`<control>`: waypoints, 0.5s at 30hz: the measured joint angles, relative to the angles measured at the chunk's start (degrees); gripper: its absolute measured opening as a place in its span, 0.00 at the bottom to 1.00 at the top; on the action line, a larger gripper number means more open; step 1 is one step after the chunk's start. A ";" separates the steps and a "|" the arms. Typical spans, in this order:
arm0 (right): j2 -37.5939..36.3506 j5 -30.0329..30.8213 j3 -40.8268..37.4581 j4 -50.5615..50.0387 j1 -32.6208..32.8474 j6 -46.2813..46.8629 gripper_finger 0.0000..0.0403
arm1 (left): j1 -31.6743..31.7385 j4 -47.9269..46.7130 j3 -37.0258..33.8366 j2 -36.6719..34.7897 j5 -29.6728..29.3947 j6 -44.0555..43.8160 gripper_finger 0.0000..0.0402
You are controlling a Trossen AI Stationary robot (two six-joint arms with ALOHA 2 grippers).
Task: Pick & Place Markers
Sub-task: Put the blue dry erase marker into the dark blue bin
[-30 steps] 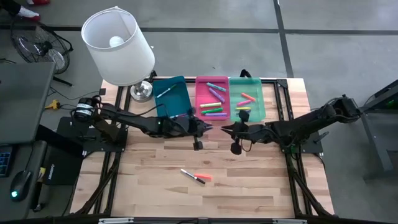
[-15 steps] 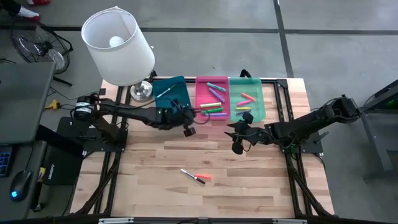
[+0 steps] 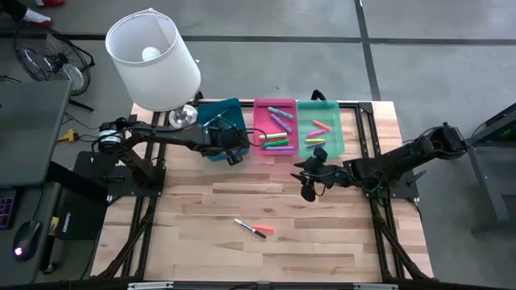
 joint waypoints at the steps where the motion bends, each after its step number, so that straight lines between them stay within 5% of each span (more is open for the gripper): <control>1: 0.02 -1.22 0.00 -0.08 0.01 0.00 0.41 | 0.53 -0.90 0.00 0.00 -0.03 0.47 0.06; 15: 8.16 -4.27 0.02 0.30 1.93 5.63 0.40 | 7.73 -7.19 0.98 0.79 3.15 5.71 0.06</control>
